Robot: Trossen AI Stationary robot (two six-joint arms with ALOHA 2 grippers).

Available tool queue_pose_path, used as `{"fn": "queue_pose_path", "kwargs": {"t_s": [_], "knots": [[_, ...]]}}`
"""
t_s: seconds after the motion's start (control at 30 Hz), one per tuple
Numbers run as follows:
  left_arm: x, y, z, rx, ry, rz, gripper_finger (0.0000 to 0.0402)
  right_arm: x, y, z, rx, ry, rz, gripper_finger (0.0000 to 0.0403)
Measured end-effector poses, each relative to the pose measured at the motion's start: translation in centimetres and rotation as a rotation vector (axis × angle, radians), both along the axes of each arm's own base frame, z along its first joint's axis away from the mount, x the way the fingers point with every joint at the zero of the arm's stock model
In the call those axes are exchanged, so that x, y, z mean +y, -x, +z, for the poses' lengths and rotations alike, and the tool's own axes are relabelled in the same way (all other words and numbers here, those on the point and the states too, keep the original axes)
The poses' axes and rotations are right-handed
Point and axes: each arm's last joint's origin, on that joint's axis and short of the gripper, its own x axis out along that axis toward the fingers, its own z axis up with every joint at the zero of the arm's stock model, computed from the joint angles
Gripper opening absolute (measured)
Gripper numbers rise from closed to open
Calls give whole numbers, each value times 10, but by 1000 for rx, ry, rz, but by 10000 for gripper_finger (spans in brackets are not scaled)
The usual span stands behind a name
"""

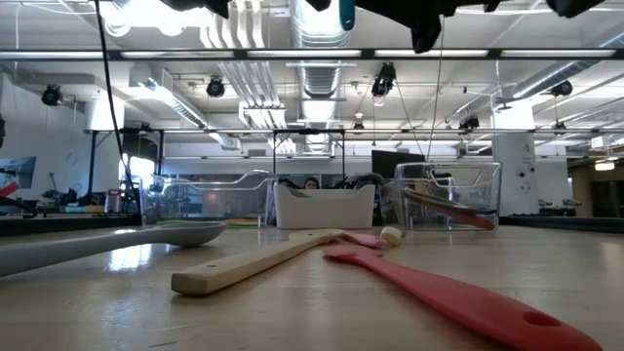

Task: Pick & Place Kitchen Items
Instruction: Put the blue spatula into the left transparent bin

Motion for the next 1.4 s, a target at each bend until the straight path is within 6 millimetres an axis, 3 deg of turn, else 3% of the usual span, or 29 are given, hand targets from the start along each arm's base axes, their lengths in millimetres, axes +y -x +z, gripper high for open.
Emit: {"fn": "queue_pose_path", "kwargs": {"t_s": [0.2, 0.43, 0.63, 0.77, 1.13, 1.4], "knots": [[4, 16, 12, 117, -61, 104, 19, -3, 26, 6, 155, -90, 2, 170], [14, 42, 41, 383, -209, 444, 19, -11, 42, -11, 299, -188, -178, 168], [39, 59, 56, 647, -324, 749, 19, -14, 44, -14, 295, -173, -253, 151], [65, 69, 58, 749, -315, 830, 19, -14, 44, -14, 291, -174, -252, 141], [138, 105, 36, 1006, -86, 851, 19, -14, 43, -13, 291, -168, -254, 125], [175, 99, 8, 1137, -165, 852, 19, -15, 43, -13, 291, -152, -260, 125]]}}
